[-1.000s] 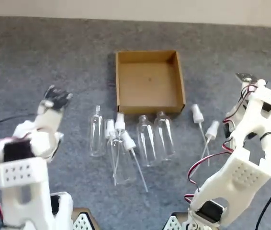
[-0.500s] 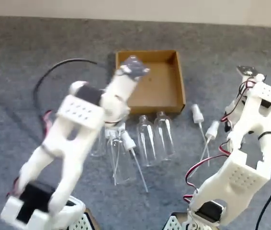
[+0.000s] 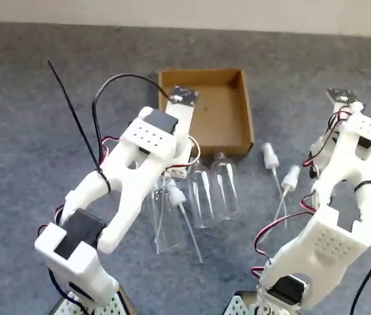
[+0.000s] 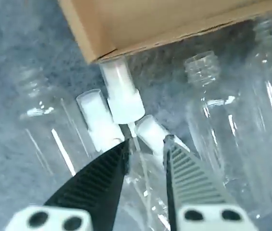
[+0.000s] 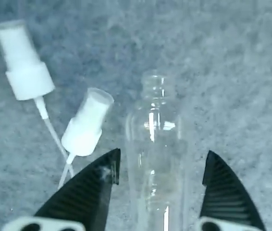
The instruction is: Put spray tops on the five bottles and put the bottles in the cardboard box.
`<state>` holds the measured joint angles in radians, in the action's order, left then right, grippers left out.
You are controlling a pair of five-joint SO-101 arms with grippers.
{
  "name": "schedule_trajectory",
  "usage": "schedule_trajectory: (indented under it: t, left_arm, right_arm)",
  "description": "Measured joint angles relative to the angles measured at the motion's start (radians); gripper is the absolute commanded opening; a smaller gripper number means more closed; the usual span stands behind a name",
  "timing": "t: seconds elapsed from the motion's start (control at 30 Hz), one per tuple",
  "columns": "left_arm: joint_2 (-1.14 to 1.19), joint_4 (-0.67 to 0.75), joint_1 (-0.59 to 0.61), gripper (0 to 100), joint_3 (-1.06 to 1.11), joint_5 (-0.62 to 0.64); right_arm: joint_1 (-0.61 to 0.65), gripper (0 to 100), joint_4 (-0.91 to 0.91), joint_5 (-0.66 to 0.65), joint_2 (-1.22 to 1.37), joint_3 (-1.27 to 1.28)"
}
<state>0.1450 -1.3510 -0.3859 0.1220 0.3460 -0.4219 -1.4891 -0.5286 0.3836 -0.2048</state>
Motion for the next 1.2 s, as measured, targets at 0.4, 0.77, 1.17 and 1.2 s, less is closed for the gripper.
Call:
schedule_trajectory:
  t: [0.4,0.77,1.17,1.2]
  left_arm:
    - [0.009,0.011,-0.017,19,0.046,0.15]
    - [0.009,0.078,-0.017,19,0.118,0.152]
    - [0.009,0.192,-0.098,18,0.215,0.152]
    - [0.009,0.201,-0.103,18,0.218,0.152]
  right_arm:
    - [0.0,22.8,0.0,0.0,0.0,0.0]
    - [-0.028,22.8,0.0,0.002,-0.002,0.0]
    - [-0.037,22.8,0.0,0.002,-0.002,0.0]
    - [-0.038,22.8,0.0,0.002,-0.002,0.0]
